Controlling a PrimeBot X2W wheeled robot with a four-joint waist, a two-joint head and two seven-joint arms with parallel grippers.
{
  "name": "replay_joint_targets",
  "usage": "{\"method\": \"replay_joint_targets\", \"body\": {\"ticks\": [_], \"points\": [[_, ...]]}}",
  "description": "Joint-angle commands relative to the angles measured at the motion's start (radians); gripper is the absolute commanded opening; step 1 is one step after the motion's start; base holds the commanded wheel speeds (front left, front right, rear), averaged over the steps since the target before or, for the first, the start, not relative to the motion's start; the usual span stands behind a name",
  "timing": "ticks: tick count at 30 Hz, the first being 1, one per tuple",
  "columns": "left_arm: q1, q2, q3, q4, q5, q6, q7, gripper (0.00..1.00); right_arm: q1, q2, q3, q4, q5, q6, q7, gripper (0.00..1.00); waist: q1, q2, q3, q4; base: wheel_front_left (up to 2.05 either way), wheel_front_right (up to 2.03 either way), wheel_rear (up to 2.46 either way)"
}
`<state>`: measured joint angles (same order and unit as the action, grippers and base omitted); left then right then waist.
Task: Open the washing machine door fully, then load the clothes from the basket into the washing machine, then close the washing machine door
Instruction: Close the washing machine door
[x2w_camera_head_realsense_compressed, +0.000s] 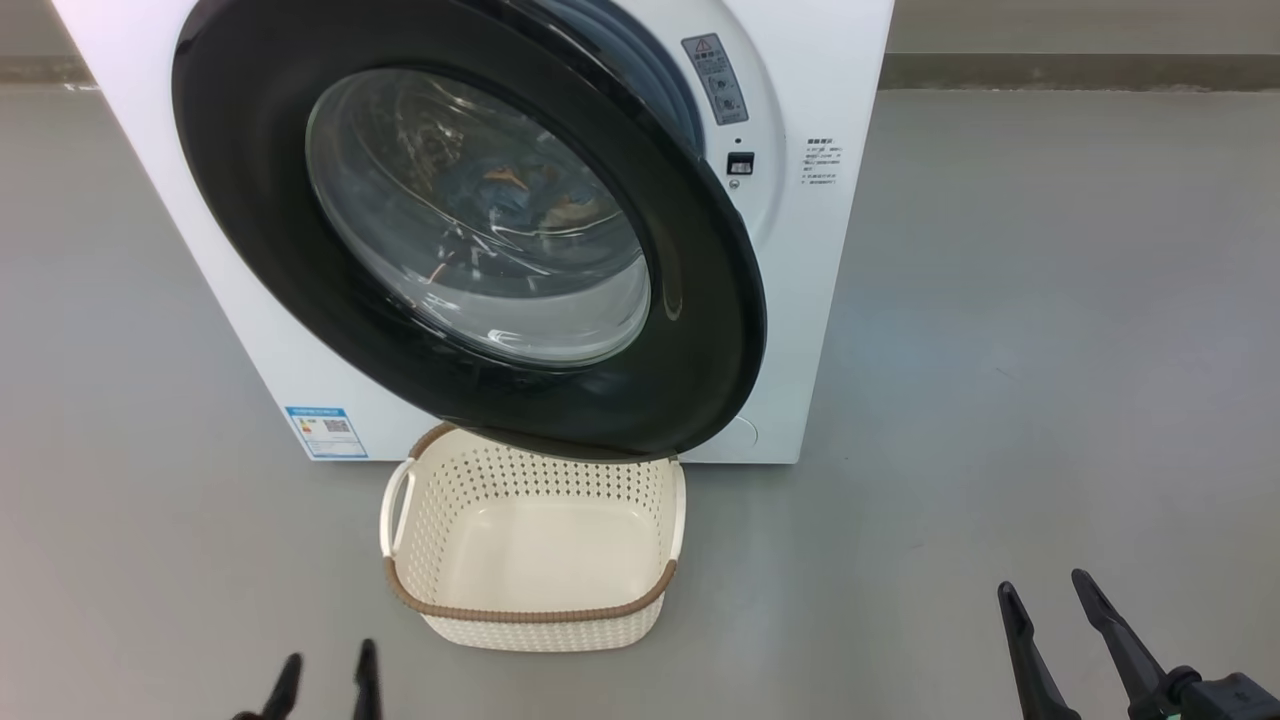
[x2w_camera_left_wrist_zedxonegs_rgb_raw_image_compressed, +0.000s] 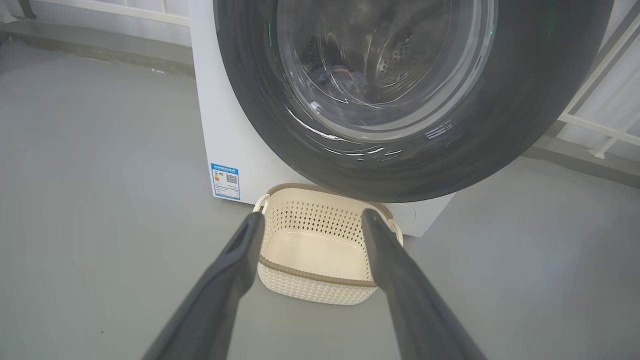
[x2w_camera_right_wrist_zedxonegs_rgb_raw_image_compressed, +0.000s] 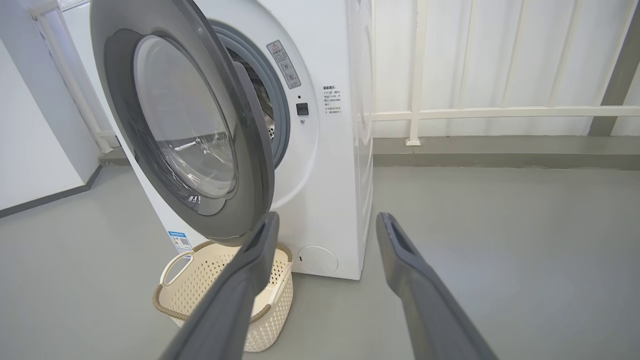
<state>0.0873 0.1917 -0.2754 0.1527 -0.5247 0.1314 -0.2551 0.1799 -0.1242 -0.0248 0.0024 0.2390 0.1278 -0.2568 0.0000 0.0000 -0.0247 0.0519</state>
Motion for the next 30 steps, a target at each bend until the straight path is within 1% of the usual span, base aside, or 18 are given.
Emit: {"method": "replay_joint_targets", "body": {"ticks": [1, 6, 15, 16, 18, 19, 30], "points": [[-0.014, 0.009, 0.051, -0.036, 0.019, -0.009, -0.007, 1.00, -0.011, -0.009, 0.015, -0.028, -0.010, 0.003, -0.005, 1.00, 0.0000, 0.0000, 0.000, -0.004, 0.00, 0.00, 0.00], [0.011, 0.004, 0.089, -0.041, 0.045, -0.034, -0.007, 1.00, -0.016, -0.006, 0.015, -0.024, -0.011, 0.003, -0.005, 1.00, 0.0000, 0.0000, 0.000, -0.013, 0.00, 0.00, 0.00], [0.018, -0.021, 0.124, -0.043, 0.077, -0.057, -0.007, 1.00, -0.018, -0.003, 0.015, -0.025, -0.013, 0.003, -0.005, 1.00, 0.0000, 0.0000, -0.004, -0.024, 0.00, 0.00, 0.00], [0.019, -0.025, 0.126, -0.042, 0.080, -0.061, -0.007, 1.00, -0.018, -0.003, 0.014, -0.026, -0.014, 0.003, -0.005, 0.75, 0.0000, 0.0000, -0.004, -0.026, 0.00, 0.00, 0.00], [0.020, -0.031, 0.131, -0.040, 0.087, -0.067, -0.007, 1.00, -0.018, 0.000, 0.009, -0.029, -0.013, 0.003, -0.005, 0.14, 0.0000, 0.0000, -0.003, -0.027, 0.00, 0.00, 0.00], [0.020, -0.033, 0.132, -0.039, 0.090, -0.070, -0.007, 1.00, -0.018, 0.001, 0.007, -0.030, -0.013, 0.003, -0.005, 0.00, 0.0000, 0.0000, -0.002, -0.027, 0.00, 0.00, 0.00], [0.018, -0.059, 0.144, -0.028, 0.128, -0.093, -0.007, 1.00, -0.026, 0.007, -0.001, -0.019, -0.007, 0.003, -0.005, 0.00, 0.0000, 0.0000, 0.009, -0.023, 0.00, 0.00, 0.00]]}}
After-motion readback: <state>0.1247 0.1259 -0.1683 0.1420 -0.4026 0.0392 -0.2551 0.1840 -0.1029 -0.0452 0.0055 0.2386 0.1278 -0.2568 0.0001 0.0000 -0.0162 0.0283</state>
